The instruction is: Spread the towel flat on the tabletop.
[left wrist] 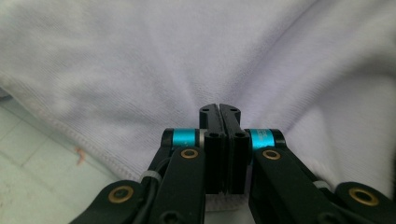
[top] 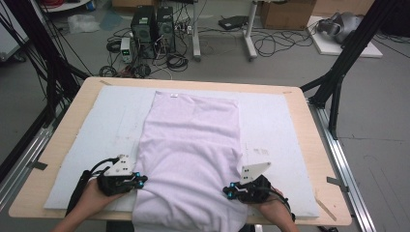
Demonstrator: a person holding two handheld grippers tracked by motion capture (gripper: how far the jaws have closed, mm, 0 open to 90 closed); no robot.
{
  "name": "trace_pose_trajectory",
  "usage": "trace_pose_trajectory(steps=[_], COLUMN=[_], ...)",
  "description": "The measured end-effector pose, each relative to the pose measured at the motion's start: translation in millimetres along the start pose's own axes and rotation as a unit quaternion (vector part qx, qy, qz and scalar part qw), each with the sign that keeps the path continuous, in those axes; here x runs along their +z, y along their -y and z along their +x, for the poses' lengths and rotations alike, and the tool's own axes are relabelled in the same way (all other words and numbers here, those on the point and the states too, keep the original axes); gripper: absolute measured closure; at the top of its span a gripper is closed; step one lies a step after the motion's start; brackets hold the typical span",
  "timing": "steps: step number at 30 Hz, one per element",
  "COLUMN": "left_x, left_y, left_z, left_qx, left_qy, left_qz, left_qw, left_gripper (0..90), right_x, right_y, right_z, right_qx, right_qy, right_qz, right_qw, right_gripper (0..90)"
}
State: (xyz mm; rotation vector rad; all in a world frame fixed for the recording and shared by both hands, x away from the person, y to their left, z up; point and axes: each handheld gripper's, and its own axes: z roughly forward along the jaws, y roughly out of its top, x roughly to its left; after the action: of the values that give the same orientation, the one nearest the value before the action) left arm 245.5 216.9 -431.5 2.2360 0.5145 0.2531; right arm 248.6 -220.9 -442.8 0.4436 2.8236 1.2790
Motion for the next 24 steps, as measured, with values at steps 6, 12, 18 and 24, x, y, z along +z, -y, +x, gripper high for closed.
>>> trace_pose_trajectory(steps=[6, 12, 18, 24], left_x=[-16.4, 15.9, 14.9, -16.9], left_y=[-5.9, -5.6, -3.2, 0.5], left_z=[-12.1, -4.2, -9.4, -31.3], left_qx=[0.019, 0.002, 0.018, 0.051], left_qy=[0.005, 0.027, 0.044, 0.089], left_qz=[-0.019, 0.015, 0.022, 0.007], left_qw=[0.9996, 0.9995, 0.9986, 0.9947], left_gripper=[61.4, 58.8, 86.6, 84.4], right_x=[-17.8, 2.6, 13.3, -1.7], right_y=[-18.0, -14.7, -9.0, -11.0], right_z=[26.1, -3.9, 1.6, 24.2], right_qx=[-0.034, 0.002, -0.021, -0.044], right_qy=[0.0, 0.01, 0.014, -0.07], right_qz=[-0.038, -0.009, 0.008, -0.018], right_qw=[0.9987, 0.9999, 0.9996, 0.9964], right_gripper=[61.6, 58.3, 86.3, 84.5])
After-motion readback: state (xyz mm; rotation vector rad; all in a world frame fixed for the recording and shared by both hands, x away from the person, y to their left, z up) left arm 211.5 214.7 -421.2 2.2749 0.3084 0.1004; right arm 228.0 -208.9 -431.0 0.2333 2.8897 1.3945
